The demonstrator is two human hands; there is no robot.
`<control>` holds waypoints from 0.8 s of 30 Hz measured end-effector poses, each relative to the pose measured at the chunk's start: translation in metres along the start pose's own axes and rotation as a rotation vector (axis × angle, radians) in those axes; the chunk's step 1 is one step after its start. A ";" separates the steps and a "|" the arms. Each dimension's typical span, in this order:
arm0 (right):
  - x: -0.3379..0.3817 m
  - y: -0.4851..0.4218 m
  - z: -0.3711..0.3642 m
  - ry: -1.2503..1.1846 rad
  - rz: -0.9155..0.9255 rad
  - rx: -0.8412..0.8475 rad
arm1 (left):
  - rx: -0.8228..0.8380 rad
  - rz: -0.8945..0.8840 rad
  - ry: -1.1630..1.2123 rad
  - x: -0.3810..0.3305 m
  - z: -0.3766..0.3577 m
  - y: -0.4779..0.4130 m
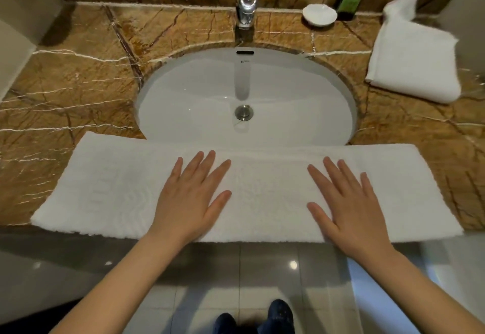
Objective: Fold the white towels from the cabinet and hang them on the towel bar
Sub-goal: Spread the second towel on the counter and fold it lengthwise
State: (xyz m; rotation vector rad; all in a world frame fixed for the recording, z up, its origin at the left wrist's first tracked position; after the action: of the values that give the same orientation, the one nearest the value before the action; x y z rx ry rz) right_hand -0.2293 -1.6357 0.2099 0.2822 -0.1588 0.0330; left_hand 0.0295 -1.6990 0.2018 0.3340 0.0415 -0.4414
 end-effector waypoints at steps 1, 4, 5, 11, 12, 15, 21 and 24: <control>-0.003 0.001 0.000 -0.008 0.003 -0.001 | 0.003 -0.001 0.004 -0.002 0.001 0.000; -0.011 -0.002 0.005 -0.068 -0.001 -0.029 | -0.019 -0.029 0.038 -0.024 0.009 -0.001; -0.016 -0.004 0.008 -0.089 -0.014 -0.057 | -0.023 -0.058 0.053 -0.036 0.012 -0.002; -0.077 0.003 0.011 -0.096 -0.156 -0.071 | 0.023 -0.194 -0.044 -0.094 -0.001 -0.010; -0.082 0.004 0.011 -0.094 -0.148 -0.065 | 0.033 -0.191 -0.056 -0.097 -0.004 -0.009; -0.090 0.006 0.011 -0.109 -0.117 -0.054 | 0.044 -0.204 -0.042 -0.106 -0.004 -0.008; -0.109 -0.028 0.052 -0.093 0.050 -0.106 | 0.024 -0.243 0.295 -0.100 0.038 -0.056; -0.112 -0.057 0.067 -0.078 0.162 -0.017 | 0.230 -0.067 0.366 -0.060 0.038 -0.091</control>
State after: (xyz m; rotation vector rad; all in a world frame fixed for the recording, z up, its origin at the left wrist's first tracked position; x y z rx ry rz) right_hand -0.3469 -1.7103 0.2403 0.2530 -0.2592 0.1814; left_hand -0.0653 -1.7643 0.2166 0.6383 0.3613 -0.4481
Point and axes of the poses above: each hand's wrist, its own y-axis away from the middle knuckle, its own z-axis out of the back of the hand, x = y × z, the point moved 7 cm from there along -y, towards the middle knuckle, and after that the axes turned 10 degrees about x, right-handed, at the moved point
